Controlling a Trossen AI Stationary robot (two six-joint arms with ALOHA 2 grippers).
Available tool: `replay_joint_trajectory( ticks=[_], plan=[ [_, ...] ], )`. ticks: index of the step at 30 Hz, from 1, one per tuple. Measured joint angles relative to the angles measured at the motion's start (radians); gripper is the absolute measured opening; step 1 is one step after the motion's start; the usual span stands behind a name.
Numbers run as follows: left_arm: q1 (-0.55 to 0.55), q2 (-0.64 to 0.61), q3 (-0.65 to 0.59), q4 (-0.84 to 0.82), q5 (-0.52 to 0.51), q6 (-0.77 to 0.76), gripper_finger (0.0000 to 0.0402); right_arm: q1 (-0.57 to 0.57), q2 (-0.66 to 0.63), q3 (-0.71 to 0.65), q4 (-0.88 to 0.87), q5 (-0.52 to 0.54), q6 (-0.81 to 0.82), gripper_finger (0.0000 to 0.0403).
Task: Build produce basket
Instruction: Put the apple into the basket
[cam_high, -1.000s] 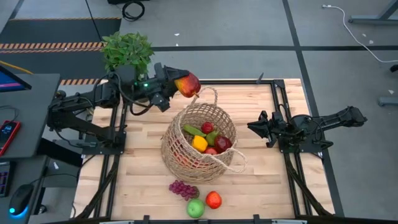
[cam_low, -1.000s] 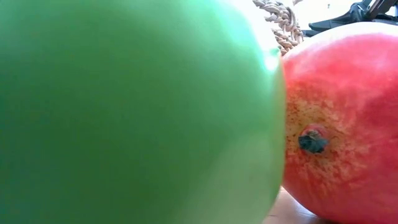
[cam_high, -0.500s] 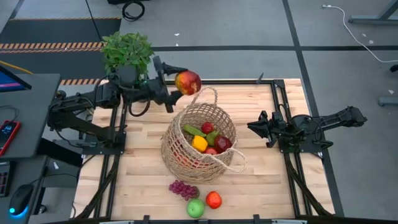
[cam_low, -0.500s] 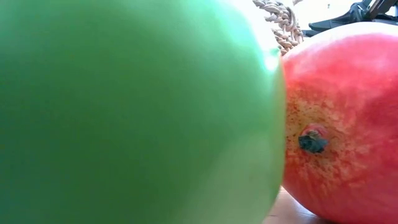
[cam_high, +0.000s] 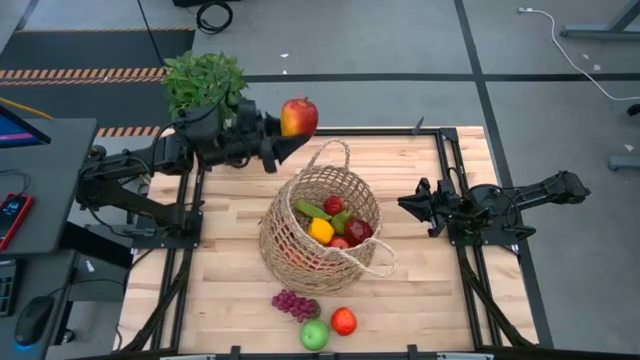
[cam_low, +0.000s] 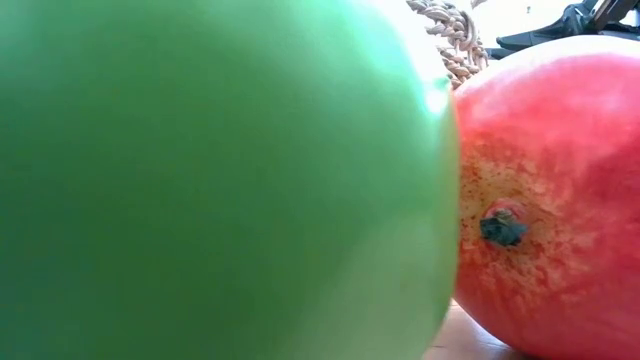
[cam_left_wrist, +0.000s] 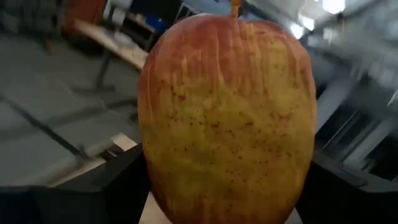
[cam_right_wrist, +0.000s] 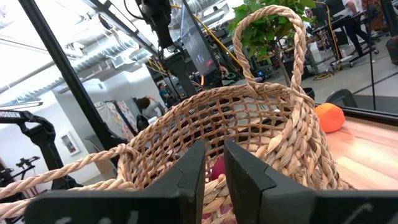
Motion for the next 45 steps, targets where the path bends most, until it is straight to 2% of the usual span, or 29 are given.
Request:
replay_joint_trajectory(
  ticks=[5,8,14,16,18,23,31,37,45],
  plan=[
    [0.000,0.000,0.000,0.000,0.000,-0.376,0.0327,0.000,0.000,0.000,0.000,0.000,0.000,0.0064],
    [0.000,0.000,0.000,0.000,-0.001,-0.514,0.0327,0.000,0.000,0.000,0.000,0.000,0.000,0.0064],
    [0.000,0.000,0.000,0.000,-0.002,-0.535,0.0327,0.000,0.000,0.000,0.000,0.000,0.000,0.0064],
    [0.003,0.001,0.000,0.014,-0.030,-0.546,0.0327,0.000,0.000,0.000,0.000,0.000,0.000,0.0064],
    [0.010,0.011,0.000,0.029,-0.053,-0.615,0.0327,0.000,0.000,0.000,0.000,0.000,0.000,0.0064],
    [0.017,0.081,0.000,0.042,-0.030,-0.763,0.0327,0.000,0.000,0.000,0.000,0.000,0.000,0.0064],
    [-0.064,0.222,-0.001,0.044,-0.010,-0.960,0.0327,0.000,0.000,0.000,0.000,0.000,0.000,0.0064],
    [-0.132,0.299,-0.001,0.002,-0.024,-0.981,0.0327,0.000,0.000,0.000,0.000,0.000,0.000,0.0064],
    [-0.198,0.385,-0.001,-0.045,-0.136,-0.948,0.0327,0.000,0.000,0.000,0.000,0.000,0.000,0.0064]
  ],
)
